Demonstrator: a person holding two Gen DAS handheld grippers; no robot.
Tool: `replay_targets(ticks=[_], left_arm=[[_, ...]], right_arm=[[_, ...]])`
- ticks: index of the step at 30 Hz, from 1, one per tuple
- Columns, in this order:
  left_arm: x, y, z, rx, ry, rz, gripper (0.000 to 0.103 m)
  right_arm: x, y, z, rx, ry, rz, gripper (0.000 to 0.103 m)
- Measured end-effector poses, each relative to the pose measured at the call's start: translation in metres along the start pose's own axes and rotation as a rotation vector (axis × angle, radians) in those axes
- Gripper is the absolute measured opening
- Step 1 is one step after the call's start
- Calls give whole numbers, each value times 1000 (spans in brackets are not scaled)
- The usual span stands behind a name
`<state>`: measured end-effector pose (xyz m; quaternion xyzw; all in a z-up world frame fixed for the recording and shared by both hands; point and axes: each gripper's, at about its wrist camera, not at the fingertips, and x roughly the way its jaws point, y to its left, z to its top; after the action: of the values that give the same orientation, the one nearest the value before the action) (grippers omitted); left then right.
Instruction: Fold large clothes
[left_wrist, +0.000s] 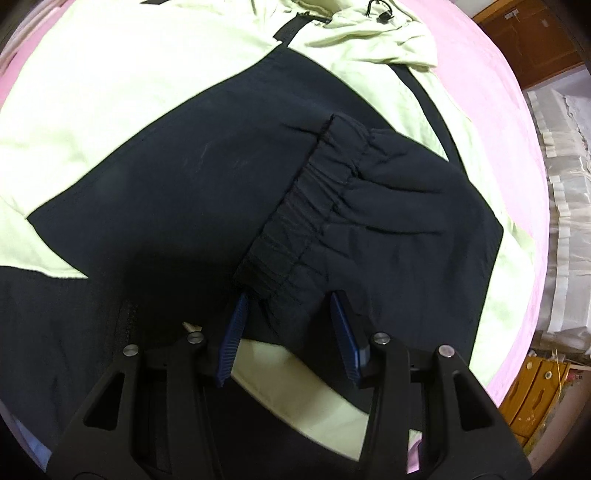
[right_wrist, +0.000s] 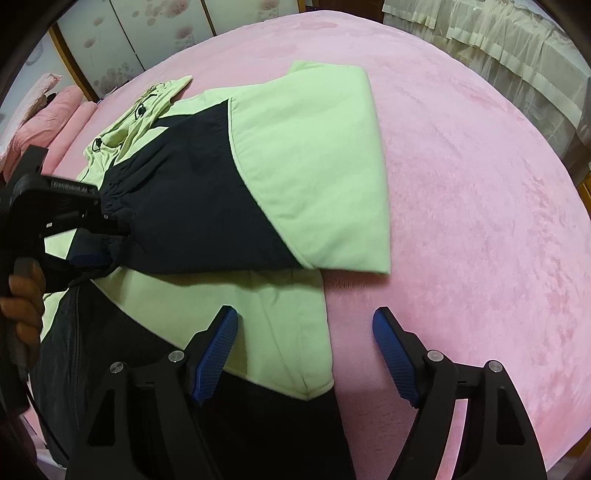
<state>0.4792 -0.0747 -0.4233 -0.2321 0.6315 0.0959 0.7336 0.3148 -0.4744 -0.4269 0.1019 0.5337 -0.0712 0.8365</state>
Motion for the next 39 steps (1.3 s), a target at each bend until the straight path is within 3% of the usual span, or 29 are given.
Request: replay_targets(ticks=[1, 3, 5, 9, 15, 18, 20, 24, 26, 29, 34, 36, 37, 39], left_arm=[[2, -5, 0, -13, -31, 0, 37], [2, -15, 0, -21, -73, -2, 17], [-4, -25, 0, -24, -122, -50, 10], [-28, -61, 3, 20, -218, -115, 8], [-82, -107, 29, 17, -322, -352, 6], [-124, -125, 51, 16, -429, -442, 6], [-150, -132, 59, 18, -527, -456, 6], [-190, -114, 73, 4, -682, -391, 6], [-190, -103, 77, -1, -691, -325, 6], [-167, -64, 82, -32, -614, -221, 6], [-94, 18, 48, -88, -457, 11, 6], [-71, 40, 35, -127, -417, 43, 6], [-64, 70, 20, -141, -409, 43, 6], [-52, 87, 17, -154, -410, 66, 6]], right_arm=[[-1, -1, -4, 0, 0, 4, 77], [0, -1, -6, -8, 0, 4, 77], [0, 0, -6, -24, -12, 5, 77], [4, 5, 5, -25, -48, 20, 77], [23, 8, 17, 1, -69, 69, 79], [27, 23, 24, -68, -129, 43, 79], [29, 26, 32, -83, -159, 35, 79], [34, 16, 45, -51, -178, 22, 79], [33, 10, 49, -52, -196, 4, 79], [26, -1, 52, -66, -226, -16, 79], [23, -24, 48, -77, -212, -29, 80], [24, -33, 42, -82, -192, -40, 82], [25, -38, 42, -89, -186, -42, 83], [27, -39, 36, -121, -169, -61, 84]])
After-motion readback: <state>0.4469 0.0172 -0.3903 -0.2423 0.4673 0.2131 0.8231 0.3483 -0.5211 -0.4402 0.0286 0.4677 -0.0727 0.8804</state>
